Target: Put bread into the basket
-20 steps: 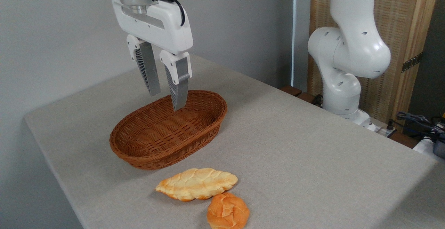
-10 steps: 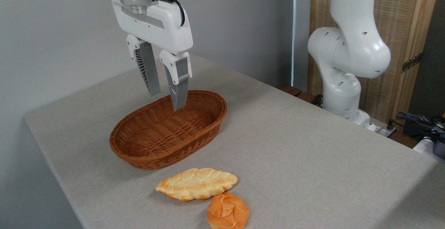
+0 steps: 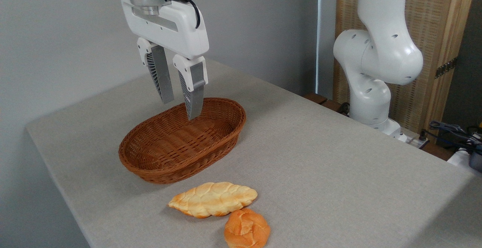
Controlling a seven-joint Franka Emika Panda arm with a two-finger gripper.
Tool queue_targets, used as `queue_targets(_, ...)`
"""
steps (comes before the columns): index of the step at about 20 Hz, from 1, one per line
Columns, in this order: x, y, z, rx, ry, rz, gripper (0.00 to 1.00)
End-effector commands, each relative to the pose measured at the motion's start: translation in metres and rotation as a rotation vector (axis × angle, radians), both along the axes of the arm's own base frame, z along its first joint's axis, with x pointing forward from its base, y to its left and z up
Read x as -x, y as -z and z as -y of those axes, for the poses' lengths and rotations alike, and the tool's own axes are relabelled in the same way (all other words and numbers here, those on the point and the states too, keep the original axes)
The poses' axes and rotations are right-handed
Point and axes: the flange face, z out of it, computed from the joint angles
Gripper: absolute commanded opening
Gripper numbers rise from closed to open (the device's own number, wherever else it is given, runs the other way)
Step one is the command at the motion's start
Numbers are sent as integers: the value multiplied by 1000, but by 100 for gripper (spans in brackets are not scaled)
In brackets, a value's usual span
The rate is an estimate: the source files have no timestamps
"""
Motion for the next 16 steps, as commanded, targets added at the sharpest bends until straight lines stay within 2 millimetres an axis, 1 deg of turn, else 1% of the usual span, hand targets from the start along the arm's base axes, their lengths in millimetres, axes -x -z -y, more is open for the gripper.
queue_targets(1,1,0,-1,5,14,-19,100)
queue_targets(6,2,2,-3,7,15,-18,100)
queue_targets(9,0,11,-7,6,20,4,100)
queue_targets(10,1,15,-15,8,27,18,100)
queue_targets(12,2,26,-25,4,93,25,100)
queue_targets(13,1,29,-34,2,117,33,100)
queue_targets(14,0,33,-38,0,140,34,100)
queue_targets(16,-2,45,-41,-3,185,40,100)
